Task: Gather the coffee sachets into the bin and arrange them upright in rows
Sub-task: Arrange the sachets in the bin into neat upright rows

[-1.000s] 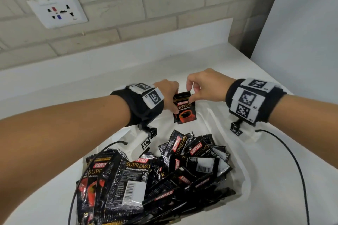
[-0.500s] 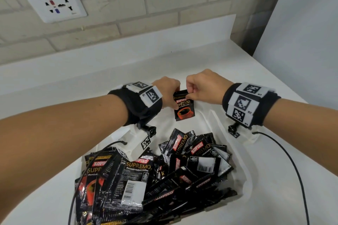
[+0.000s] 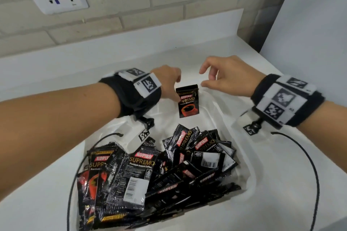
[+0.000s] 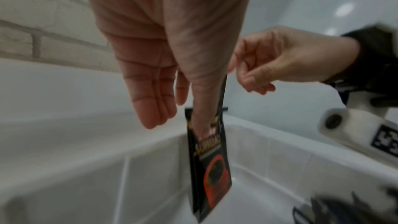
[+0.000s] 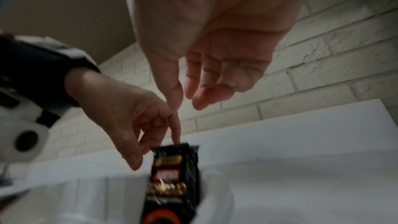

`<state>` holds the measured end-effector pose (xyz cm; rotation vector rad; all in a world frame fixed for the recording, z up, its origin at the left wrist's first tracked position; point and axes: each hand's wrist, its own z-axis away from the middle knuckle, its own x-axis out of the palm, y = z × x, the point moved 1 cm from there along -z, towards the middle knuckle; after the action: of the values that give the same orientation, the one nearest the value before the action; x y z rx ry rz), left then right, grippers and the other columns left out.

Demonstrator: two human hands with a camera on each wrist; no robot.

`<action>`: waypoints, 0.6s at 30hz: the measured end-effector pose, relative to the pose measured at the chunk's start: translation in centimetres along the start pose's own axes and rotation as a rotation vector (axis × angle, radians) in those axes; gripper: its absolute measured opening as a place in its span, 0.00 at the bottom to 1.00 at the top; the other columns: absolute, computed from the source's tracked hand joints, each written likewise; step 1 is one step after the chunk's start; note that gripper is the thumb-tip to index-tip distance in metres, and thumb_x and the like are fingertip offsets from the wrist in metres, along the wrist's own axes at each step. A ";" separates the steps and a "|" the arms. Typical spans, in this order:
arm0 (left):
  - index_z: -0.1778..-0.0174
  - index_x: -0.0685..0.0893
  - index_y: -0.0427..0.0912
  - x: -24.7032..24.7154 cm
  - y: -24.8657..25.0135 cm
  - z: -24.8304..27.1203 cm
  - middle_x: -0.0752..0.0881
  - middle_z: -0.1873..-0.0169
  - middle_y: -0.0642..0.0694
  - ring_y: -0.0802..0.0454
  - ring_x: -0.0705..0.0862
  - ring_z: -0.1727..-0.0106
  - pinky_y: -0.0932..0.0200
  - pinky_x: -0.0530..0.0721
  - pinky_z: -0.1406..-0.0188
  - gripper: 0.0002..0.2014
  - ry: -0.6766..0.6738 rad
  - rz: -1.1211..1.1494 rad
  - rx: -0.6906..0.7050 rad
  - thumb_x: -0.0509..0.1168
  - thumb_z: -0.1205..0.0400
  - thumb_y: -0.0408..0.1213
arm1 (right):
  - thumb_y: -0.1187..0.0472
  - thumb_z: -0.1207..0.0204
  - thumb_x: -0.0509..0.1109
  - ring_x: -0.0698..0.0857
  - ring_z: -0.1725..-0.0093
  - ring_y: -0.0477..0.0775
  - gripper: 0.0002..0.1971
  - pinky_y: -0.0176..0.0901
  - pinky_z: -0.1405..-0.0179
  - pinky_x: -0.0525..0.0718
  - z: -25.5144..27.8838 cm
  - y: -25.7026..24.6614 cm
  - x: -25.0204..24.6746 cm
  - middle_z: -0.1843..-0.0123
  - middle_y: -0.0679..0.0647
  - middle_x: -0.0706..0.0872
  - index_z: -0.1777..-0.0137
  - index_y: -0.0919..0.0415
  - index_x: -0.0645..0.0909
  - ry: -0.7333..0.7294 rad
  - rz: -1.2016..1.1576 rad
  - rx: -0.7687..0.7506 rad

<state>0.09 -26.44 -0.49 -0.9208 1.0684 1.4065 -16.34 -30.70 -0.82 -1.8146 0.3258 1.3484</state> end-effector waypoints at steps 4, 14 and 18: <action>0.34 0.74 0.46 -3.0 -0.9 2.8 0.79 0.59 0.53 0.51 0.78 0.56 0.59 0.72 0.57 0.23 0.145 0.052 0.012 0.70 0.23 0.47 | 0.45 0.34 0.72 0.78 0.66 0.42 0.09 0.29 0.63 0.74 4.2 -1.3 -1.1 0.64 0.45 0.83 0.56 0.45 0.82 -0.191 -0.142 0.015; 0.58 0.78 0.75 -5.9 -2.8 13.9 0.85 0.65 0.65 0.66 0.82 0.71 0.56 0.78 0.67 0.17 0.313 0.449 0.048 0.68 0.41 0.68 | 0.28 0.45 0.71 0.64 0.41 0.38 0.46 0.28 0.35 0.60 12.1 -4.4 3.0 0.39 0.35 0.66 0.28 0.41 0.61 -0.454 0.166 -0.192; 0.55 0.79 0.79 -4.0 -4.0 17.0 0.86 0.67 0.64 0.60 0.83 0.72 0.44 0.85 0.57 0.24 0.342 0.576 0.043 0.69 0.47 0.73 | 0.32 0.34 0.67 0.59 0.43 0.40 0.30 0.23 0.40 0.58 12.8 -4.6 4.0 0.41 0.38 0.61 0.36 0.46 0.73 -0.356 0.117 -0.198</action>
<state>5.03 -11.40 7.84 -0.8777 1.7126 1.7141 -20.38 -17.36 -3.20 -1.6887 0.1113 1.8053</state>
